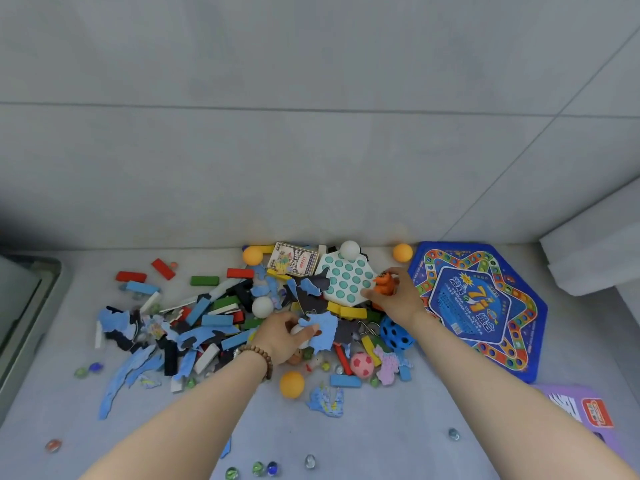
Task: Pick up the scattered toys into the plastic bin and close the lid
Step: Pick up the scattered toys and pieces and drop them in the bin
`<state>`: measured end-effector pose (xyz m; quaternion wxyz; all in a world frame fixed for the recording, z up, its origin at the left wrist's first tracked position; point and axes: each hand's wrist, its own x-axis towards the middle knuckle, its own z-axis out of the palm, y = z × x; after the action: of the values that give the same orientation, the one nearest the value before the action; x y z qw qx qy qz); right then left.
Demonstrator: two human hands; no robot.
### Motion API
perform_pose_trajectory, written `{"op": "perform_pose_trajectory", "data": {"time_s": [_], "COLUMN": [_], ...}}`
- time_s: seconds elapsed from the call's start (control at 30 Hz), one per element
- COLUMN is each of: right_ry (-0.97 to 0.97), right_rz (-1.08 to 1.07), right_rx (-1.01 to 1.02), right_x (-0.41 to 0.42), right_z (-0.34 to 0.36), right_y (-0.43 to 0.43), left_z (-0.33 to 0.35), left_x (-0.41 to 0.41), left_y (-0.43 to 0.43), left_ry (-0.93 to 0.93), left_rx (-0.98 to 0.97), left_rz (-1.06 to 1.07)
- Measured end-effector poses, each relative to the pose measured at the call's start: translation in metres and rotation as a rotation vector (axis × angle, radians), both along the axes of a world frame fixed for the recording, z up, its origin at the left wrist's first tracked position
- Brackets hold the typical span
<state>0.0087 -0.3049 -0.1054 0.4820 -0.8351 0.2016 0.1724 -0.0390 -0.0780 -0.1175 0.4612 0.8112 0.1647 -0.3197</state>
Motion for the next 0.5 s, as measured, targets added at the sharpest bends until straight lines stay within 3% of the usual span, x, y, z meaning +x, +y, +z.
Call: {"op": "perform_pose_trajectory", "data": {"time_s": [0.2, 0.5], "right_ry": [-0.076, -0.012], "right_rz": [-0.081, 0.136], "right_rx": [0.196, 0.350], "right_x": [-0.002, 0.002], "right_z": [0.015, 0.026], "right_y": [0.001, 0.070], "left_z": [0.003, 0.044], "left_x": [0.002, 0.021], "left_y": [-0.002, 0.064], "left_ry": [0.013, -0.085], "left_rx": [-0.056, -0.104], "left_rz": [0.062, 0.180]}}
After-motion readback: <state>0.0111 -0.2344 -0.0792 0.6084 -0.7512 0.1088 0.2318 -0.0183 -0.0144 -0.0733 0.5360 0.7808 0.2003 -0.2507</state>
